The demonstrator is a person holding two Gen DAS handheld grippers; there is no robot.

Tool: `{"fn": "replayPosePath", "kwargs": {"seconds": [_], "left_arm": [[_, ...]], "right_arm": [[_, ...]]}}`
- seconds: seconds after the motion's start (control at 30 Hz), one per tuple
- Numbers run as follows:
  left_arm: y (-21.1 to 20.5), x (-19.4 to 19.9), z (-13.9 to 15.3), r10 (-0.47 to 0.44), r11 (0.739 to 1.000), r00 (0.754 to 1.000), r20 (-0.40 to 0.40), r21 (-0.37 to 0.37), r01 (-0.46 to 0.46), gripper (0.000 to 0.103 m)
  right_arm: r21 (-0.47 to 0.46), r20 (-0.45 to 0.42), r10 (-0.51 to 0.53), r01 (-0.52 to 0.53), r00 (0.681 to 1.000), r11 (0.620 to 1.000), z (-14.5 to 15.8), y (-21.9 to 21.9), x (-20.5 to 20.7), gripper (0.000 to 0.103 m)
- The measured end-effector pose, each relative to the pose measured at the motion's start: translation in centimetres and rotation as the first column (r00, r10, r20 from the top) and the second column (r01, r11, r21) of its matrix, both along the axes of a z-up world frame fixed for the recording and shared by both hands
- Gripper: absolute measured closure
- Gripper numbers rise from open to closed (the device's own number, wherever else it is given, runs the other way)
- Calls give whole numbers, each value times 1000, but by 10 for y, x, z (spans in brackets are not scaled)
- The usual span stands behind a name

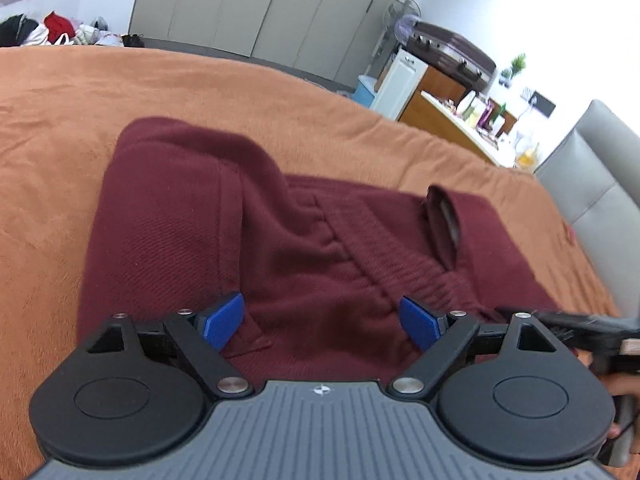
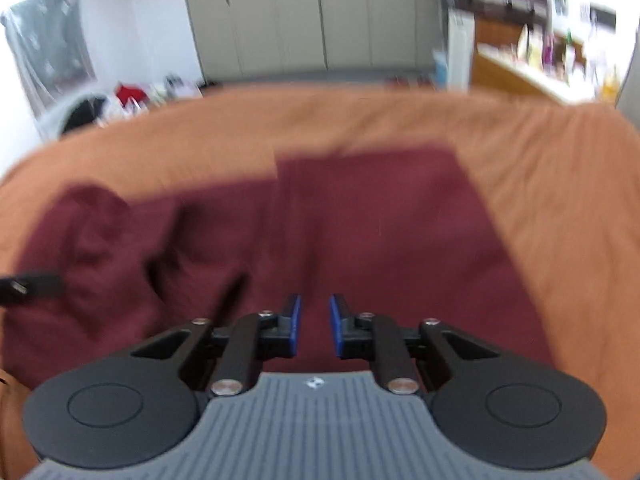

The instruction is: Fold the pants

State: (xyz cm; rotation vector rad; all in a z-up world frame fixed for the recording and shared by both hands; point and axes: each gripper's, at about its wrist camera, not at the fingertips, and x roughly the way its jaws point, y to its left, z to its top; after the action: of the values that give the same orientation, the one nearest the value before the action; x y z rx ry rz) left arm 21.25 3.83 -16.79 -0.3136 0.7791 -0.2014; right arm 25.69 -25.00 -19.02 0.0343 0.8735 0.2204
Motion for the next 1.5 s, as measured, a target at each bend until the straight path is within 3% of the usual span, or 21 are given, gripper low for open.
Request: {"fn": "replayPosePath", "kwargs": {"seconds": [0.03, 0.1, 0.23, 0.4, 0.47, 0.5, 0.53, 0.63, 0.7, 0.8, 0.9, 1.0, 1.17, 1.27, 1.43, 1.47, 1.5], "left_arm": [[-1, -1, -2, -11, 1000, 1000, 3, 14, 11, 1], [-3, -2, -2, -32, 999, 999, 11, 39, 31, 1], [-7, -1, 1, -39, 998, 999, 9, 59, 39, 0], [16, -9, 20, 49, 998, 999, 10, -44, -49, 0], [30, -17, 28, 75, 995, 997, 20, -75, -73, 0], [38, -22, 33, 86, 994, 996, 28, -74, -84, 0], [44, -25, 36, 100, 993, 994, 33, -65, -98, 0], [71, -36, 38, 168, 983, 986, 17, -77, -166, 0], [92, -42, 29, 222, 963, 974, -35, -148, -225, 0], [116, -50, 1, 296, 908, 945, -140, -266, -324, 0], [118, -49, -29, 263, 881, 942, -211, -345, -323, 0], [113, -46, -46, 256, 857, 944, -209, -402, -322, 0], [117, -34, -66, 251, 803, 947, -201, -504, -320, 0], [114, -21, -71, 238, 814, 950, -200, -493, -308, 0], [94, -6, -65, 241, 883, 963, -123, -385, -270, 0], [90, -8, -64, 253, 896, 961, -110, -349, -276, 7], [89, -10, -63, 259, 903, 961, -102, -328, -278, 11]], "right_arm": [[1, -41, -8, 8, 999, 1000, -16, 1, 3, 92], [-5, -13, 1, -1, 1000, 1000, -38, 0, 1, 92], [-28, 32, 15, -14, 999, 1000, -44, 1, -7, 92], [7, 0, 15, -15, 1000, 1000, -36, -4, 1, 91], [19, -16, -10, 10, 1000, 1000, -19, -5, 0, 73], [26, -9, -28, 29, 1000, 999, -9, -4, -2, 55], [32, 10, -41, 41, 999, 999, 3, -2, -6, 46], [35, 74, -10, 7, 997, 999, 36, 14, -20, 47], [16, 114, 10, -12, 993, 1000, 54, 31, -29, 43], [37, 144, 76, -83, 987, 996, 71, 55, -37, 40], [-8, 149, 160, -160, 976, 987, 71, 91, -39, 40], [-78, 112, 232, -224, 966, 972, 58, 122, -35, 40], [-55, 34, 265, -263, 964, 963, 30, 144, -24, 40], [-75, 31, 266, -263, 963, 962, 18, 149, -23, 36], [-83, 45, 292, -288, 955, 954, 14, 150, -27, 35], [-76, 46, 296, -292, 954, 953, 15, 147, -27, 37], [-73, 46, 294, -291, 955, 954, 17, 144, -28, 45]]}}
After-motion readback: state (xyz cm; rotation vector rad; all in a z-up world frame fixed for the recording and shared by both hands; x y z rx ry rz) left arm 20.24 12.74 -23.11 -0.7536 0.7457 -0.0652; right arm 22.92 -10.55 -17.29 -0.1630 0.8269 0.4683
